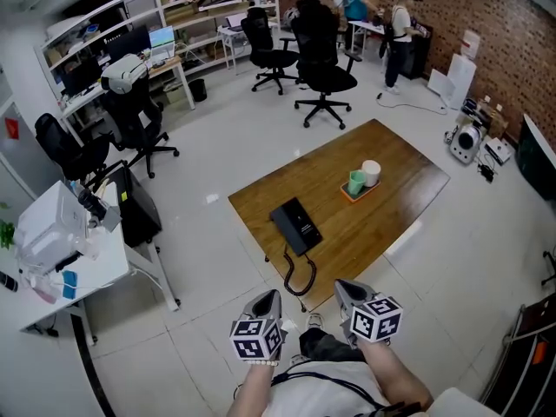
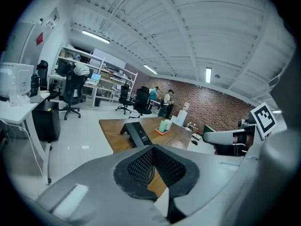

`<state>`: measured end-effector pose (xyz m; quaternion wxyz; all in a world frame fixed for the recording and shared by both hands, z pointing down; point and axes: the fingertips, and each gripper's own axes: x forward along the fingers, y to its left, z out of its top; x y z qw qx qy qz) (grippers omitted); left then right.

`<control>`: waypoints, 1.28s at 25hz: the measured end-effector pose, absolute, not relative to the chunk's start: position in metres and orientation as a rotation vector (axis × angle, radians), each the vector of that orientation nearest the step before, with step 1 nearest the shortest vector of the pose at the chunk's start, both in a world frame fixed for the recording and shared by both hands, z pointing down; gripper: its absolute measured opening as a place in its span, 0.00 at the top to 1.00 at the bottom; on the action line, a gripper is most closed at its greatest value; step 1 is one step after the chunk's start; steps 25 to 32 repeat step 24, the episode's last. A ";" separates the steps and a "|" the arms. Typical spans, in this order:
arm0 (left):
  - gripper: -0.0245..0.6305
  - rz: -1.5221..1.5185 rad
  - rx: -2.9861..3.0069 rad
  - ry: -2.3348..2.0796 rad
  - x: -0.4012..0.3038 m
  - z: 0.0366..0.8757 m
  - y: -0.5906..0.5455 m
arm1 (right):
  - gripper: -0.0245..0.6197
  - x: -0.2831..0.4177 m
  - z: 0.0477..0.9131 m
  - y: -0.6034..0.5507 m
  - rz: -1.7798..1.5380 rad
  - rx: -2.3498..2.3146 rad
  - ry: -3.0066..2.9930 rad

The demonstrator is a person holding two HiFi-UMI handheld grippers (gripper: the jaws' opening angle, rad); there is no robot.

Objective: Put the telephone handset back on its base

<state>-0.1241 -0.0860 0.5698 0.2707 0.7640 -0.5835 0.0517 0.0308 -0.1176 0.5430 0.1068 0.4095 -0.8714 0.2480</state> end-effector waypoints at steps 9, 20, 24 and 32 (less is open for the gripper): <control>0.99 0.144 2.067 -1.533 -0.118 0.572 -0.087 | 0.94 0.026 0.539 -0.119 0.708 1.214 -2.564; 0.99 0.128 2.049 -1.512 -0.121 0.576 -0.095 | 0.94 0.023 0.536 -0.126 0.703 1.219 -2.566; 0.99 0.124 2.039 -1.509 -0.124 0.577 -0.100 | 0.94 0.023 0.535 -0.131 0.705 1.223 -2.564; 0.99 0.124 2.039 -1.509 -0.124 0.577 -0.100 | 0.94 0.023 0.535 -0.131 0.705 1.223 -2.564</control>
